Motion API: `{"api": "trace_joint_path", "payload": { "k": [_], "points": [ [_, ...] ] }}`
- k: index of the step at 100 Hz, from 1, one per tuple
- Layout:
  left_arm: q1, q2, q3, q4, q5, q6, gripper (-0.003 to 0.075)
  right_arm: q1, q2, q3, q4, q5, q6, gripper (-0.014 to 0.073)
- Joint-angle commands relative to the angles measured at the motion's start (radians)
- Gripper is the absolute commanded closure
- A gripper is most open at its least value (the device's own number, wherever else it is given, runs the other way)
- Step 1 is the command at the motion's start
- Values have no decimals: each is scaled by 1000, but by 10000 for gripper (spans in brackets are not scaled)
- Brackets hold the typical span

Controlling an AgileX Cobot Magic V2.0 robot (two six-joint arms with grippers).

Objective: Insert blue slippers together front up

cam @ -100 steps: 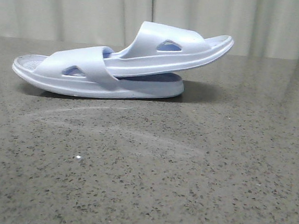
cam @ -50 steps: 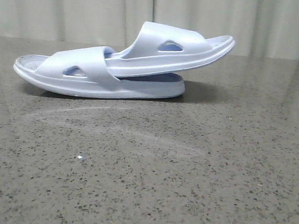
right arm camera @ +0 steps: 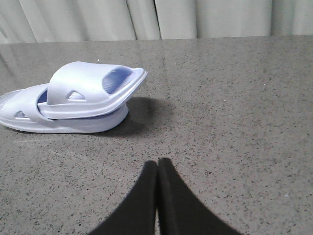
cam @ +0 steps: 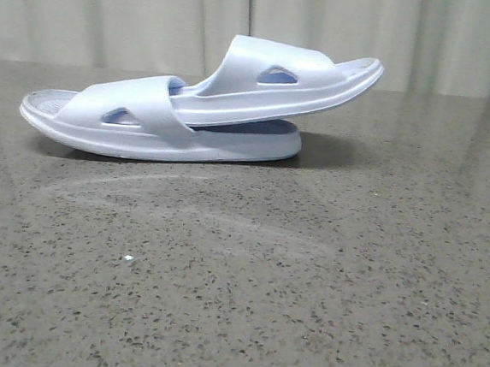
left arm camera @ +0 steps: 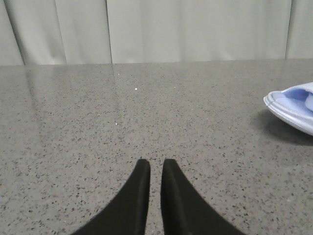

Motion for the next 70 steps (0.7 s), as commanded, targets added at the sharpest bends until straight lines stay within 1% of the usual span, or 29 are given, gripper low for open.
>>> {"api": "trace_joint_path", "payload": {
  "k": [1, 8, 70],
  "points": [
    [0, -30, 10, 7, -50, -10, 705, 3, 4, -25, 29, -49, -4, 672],
    [0, -30, 10, -18, -50, -10, 705, 3, 4, -25, 29, -49, -4, 672],
    [0, -30, 10, -18, -50, -10, 705, 3, 4, -25, 29, -49, -4, 672]
  ]
}}
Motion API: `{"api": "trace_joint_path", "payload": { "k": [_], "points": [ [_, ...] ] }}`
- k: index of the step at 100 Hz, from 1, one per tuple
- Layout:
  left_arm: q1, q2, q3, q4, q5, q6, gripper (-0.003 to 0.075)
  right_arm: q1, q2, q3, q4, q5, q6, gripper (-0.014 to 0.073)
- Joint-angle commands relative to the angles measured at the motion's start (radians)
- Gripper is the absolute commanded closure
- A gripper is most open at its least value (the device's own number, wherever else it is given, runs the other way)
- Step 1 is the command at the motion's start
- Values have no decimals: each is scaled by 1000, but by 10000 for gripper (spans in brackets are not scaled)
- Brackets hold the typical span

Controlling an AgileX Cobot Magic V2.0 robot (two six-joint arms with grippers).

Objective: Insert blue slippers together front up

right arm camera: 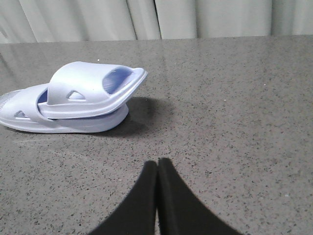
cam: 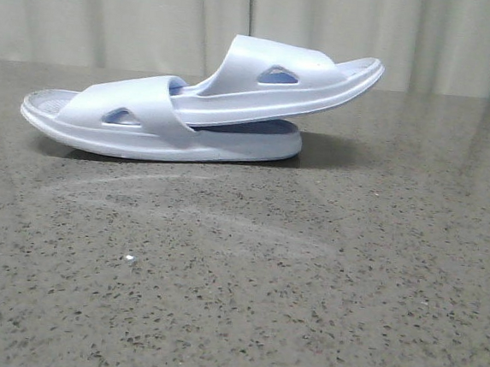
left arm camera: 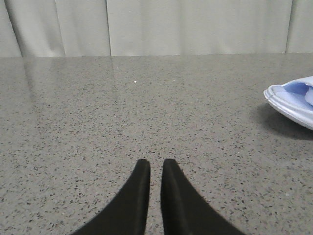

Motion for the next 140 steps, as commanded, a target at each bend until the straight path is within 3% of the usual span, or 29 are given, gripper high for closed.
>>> {"api": "trace_joint_path", "payload": {
  "k": [1, 30, 51, 60, 77, 84, 92, 140],
  "points": [
    [0, -30, 10, -9, -69, -8, 705, 3, 4, -25, 29, -49, -4, 672],
    [0, -30, 10, -9, -69, -8, 705, 3, 4, -25, 29, -65, -4, 672],
    [0, -30, 10, -9, -69, -8, 705, 3, 6, -25, 0, -181, -4, 672],
    [0, -30, 10, -9, -69, -8, 705, 3, 13, -25, -175, -199, 67, 672],
    [0, -30, 10, -9, -69, -8, 705, 3, 15, -4, -740, -302, 657, 672],
    [0, -30, 10, -9, -69, -8, 705, 3, 2, 38, -850, -387, 730, 672],
    [0, -30, 10, -9, -69, -8, 705, 6, -28, 99, -852, -444, 730, 672],
    [0, -30, 10, -9, -69, -8, 705, 32, -381, 405, -864, -464, 730, 672]
  ]
}}
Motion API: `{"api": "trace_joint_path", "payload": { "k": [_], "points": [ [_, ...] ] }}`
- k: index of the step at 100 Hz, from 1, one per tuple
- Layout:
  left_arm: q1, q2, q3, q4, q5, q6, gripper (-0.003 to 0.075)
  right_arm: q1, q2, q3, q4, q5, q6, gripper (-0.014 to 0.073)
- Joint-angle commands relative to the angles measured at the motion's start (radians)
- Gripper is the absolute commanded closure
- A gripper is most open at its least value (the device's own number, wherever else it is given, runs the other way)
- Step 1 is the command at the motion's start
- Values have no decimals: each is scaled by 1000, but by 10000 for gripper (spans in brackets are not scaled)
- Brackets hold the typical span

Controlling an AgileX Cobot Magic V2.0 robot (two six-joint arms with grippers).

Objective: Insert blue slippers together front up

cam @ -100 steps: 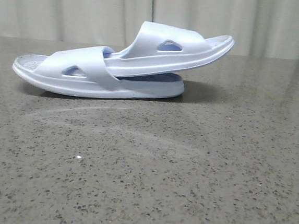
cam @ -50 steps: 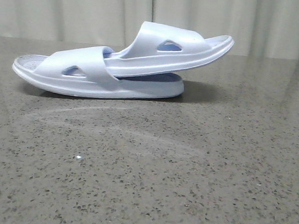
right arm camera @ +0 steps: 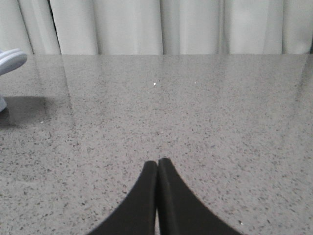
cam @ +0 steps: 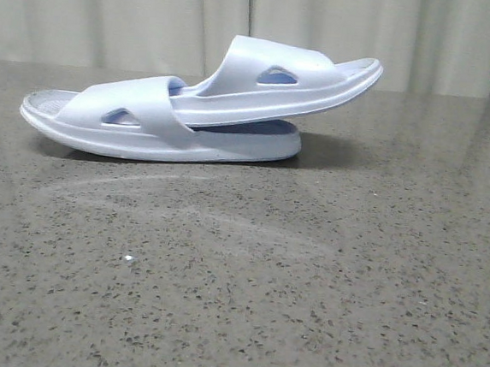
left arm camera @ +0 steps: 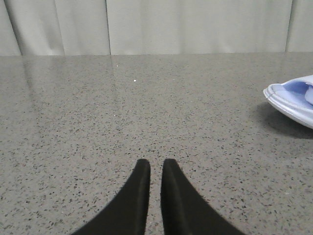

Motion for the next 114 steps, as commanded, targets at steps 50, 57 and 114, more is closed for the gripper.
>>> {"api": "trace_joint_path", "payload": {
  "k": [50, 57, 114],
  "points": [
    [0, -30, 10, -9, -74, -8, 705, 2, -31, 22, -14, -59, 6, 672],
    [0, -30, 10, -9, -74, -8, 705, 2, -31, 22, -14, -59, 6, 672],
    [0, -30, 10, -9, -74, -8, 705, 2, -31, 22, -14, -59, 6, 672]
  ]
}}
